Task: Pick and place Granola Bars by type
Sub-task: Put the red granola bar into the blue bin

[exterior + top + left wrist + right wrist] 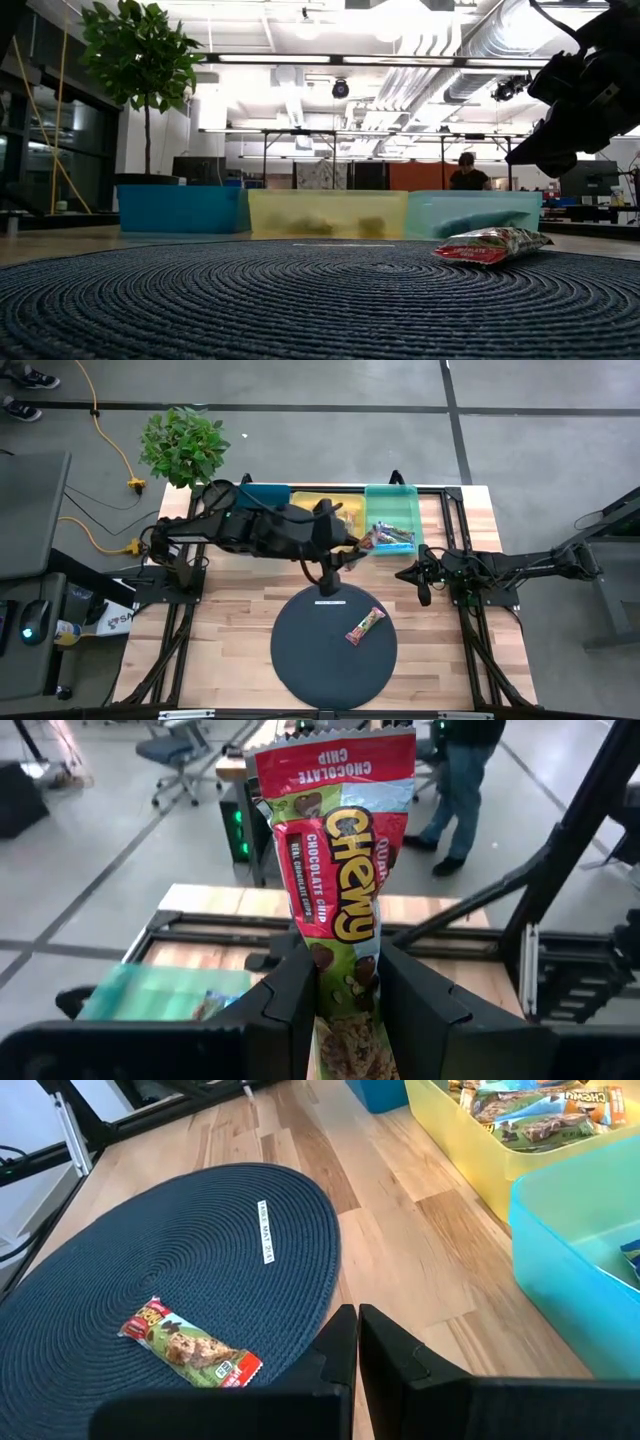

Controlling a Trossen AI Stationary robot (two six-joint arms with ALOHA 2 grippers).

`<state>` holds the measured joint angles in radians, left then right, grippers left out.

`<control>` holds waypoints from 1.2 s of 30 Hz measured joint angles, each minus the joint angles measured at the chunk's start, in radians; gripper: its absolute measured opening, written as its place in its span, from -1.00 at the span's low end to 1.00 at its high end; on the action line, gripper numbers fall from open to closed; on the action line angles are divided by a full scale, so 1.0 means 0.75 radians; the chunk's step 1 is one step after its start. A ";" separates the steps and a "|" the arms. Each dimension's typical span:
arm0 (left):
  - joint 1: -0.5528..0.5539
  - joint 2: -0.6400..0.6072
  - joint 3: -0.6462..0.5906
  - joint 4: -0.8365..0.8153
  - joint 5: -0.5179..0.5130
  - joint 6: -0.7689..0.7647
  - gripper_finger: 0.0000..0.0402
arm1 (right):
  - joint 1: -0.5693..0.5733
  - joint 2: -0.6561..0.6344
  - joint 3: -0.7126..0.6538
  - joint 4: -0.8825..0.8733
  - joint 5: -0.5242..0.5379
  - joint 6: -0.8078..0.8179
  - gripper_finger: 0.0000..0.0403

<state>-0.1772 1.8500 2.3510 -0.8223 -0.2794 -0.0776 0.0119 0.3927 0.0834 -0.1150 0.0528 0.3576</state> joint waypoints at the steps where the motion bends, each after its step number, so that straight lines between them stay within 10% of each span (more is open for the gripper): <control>1: 0.000 -0.005 0.000 0.012 -0.001 0.004 -0.51 | 0.000 0.000 0.000 0.001 0.000 0.000 -1.00; 23: 0.001 -0.212 -0.001 0.056 -0.218 0.140 -0.51 | 0.000 -0.001 0.000 0.011 0.000 0.000 -1.00; 36: 0.032 -0.435 0.001 -0.253 -0.673 0.105 -0.51 | 0.000 -0.001 0.000 0.011 0.000 0.000 -1.00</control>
<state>-0.1535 1.5238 2.3516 -1.0121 -0.7838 0.0013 0.0120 0.3923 0.0834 -0.1070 0.0528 0.3576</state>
